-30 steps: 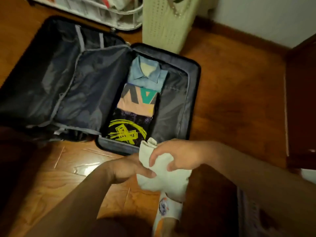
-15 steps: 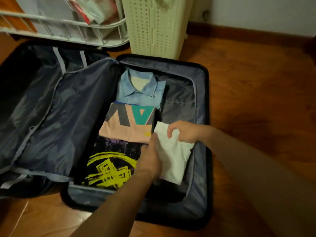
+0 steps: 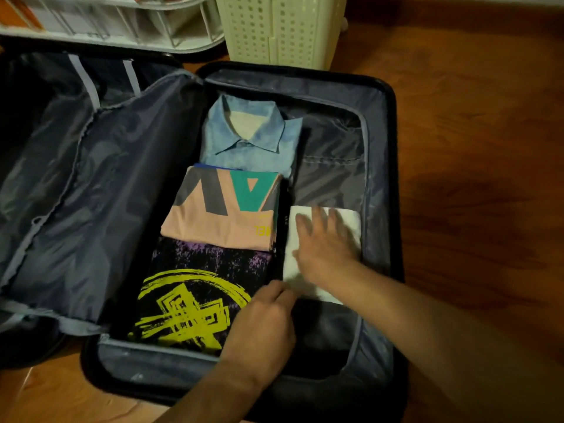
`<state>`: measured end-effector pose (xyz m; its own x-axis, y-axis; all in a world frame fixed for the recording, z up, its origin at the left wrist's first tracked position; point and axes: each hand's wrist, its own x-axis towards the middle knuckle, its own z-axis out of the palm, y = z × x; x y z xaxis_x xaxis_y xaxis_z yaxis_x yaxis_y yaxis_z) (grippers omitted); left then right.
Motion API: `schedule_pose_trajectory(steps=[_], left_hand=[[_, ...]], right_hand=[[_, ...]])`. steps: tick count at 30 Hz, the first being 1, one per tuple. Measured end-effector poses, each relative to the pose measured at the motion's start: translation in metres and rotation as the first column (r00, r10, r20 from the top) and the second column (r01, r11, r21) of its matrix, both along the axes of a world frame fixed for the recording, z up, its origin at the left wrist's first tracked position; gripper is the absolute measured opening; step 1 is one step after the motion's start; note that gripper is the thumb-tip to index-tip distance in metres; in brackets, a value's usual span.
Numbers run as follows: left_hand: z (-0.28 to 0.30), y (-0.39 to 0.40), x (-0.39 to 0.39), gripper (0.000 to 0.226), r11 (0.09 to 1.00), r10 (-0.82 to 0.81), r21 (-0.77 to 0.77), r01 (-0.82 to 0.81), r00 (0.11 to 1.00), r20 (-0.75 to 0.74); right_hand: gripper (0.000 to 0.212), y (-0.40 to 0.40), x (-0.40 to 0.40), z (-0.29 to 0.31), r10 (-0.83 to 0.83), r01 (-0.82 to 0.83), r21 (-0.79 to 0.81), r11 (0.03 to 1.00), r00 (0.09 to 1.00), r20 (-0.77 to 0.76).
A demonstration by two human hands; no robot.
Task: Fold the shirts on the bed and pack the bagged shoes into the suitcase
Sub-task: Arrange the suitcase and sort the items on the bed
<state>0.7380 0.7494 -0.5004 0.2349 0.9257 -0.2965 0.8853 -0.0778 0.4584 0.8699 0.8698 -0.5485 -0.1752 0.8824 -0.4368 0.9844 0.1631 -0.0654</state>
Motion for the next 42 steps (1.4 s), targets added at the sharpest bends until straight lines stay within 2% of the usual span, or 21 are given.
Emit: schedule_pose_trajectory(steps=[1,2,4,7,9,12,15,19,21,23,25,27,30,33,36,39,42], left_hand=[[0.000,-0.003,-0.007,0.039,0.997,-0.023,0.070,0.023,1.000,0.005],[-0.002,-0.006,-0.015,0.035,0.992,-0.039,0.119,0.039,0.999,0.001],[0.001,-0.008,-0.030,0.033,0.991,-0.027,0.129,0.027,1.000,-0.007],[0.022,-0.014,-0.058,0.038,0.991,0.066,0.113,-0.069,0.997,0.030],[0.048,-0.029,-0.083,0.039,0.983,0.170,0.057,-0.175,0.981,0.094],[0.111,-0.071,-0.130,0.032,0.939,0.338,-0.123,-0.322,0.928,0.156],[0.188,-0.124,-0.182,0.025,0.866,0.467,-0.259,-0.428,0.878,0.109],[0.310,-0.211,-0.265,0.021,0.708,0.649,-0.374,-0.598,0.760,0.013],[0.375,-0.258,-0.316,0.019,0.610,0.747,-0.377,-0.698,0.665,-0.023],[0.441,-0.307,-0.367,0.018,0.492,0.851,-0.337,-0.803,0.526,-0.010],[0.504,-0.363,-0.416,0.018,0.365,0.929,-0.295,-0.883,0.364,0.058],[0.556,-0.429,-0.463,0.020,0.204,0.975,-0.290,-0.935,0.167,0.148],[0.610,-0.532,-0.530,0.017,0.071,0.973,-0.334,-0.940,-0.009,0.231],[0.647,-0.645,-0.588,0.018,-0.087,0.964,-0.319,-0.944,-0.161,0.213],[0.672,-0.747,-0.633,0.022,-0.266,0.928,-0.324,-0.908,-0.332,0.170],[0.691,-0.827,-0.647,0.021,-0.425,0.857,-0.346,-0.836,-0.496,0.144],[0.699,-0.876,-0.648,0.014,-0.552,0.740,-0.389,-0.737,-0.648,0.178]], right_hand=[[0.081,-0.015,-0.004,-0.008,-0.046,0.044,-0.158,0.987,0.999,-0.009],[0.088,-0.025,-0.007,-0.018,-0.038,0.042,-0.247,0.968,0.999,0.019],[0.090,-0.032,-0.009,-0.035,0.014,0.009,-0.238,0.971,0.995,0.095],[0.080,-0.029,-0.011,-0.014,-0.057,0.079,-0.270,0.960,0.995,0.085],[0.063,-0.042,-0.018,0.026,-0.046,0.064,-0.297,0.953,0.997,0.068],[0.032,-0.086,-0.037,0.103,0.057,-0.037,-0.222,0.974,0.995,0.085],[0.029,-0.130,-0.078,0.188,0.080,-0.062,-0.205,0.977,0.993,0.081],[0.027,-0.185,-0.190,0.305,0.137,-0.146,-0.219,0.965,0.989,-0.052],[0.030,-0.219,-0.266,0.371,0.246,-0.270,-0.247,0.931,0.962,-0.122],[0.031,-0.252,-0.347,0.442,0.367,-0.407,-0.232,0.883,0.909,-0.197],[0.028,-0.292,-0.425,0.515,0.483,-0.538,-0.209,0.816,0.835,-0.263],[0.024,-0.342,-0.506,0.582,0.578,-0.639,-0.200,0.743,0.763,-0.291],[0.025,-0.428,-0.611,0.658,0.646,-0.714,-0.151,0.684,0.688,-0.331],[0.024,-0.525,-0.699,0.703,0.738,-0.812,-0.092,0.577,0.566,-0.368],[0.024,-0.613,-0.762,0.728,0.809,-0.891,-0.099,0.444,0.446,-0.383],[0.030,-0.684,-0.810,0.741,0.849,-0.941,-0.138,0.309,0.338,-0.407],[0.033,-0.741,-0.848,0.746,0.856,-0.960,-0.176,0.219,0.275,-0.438]])
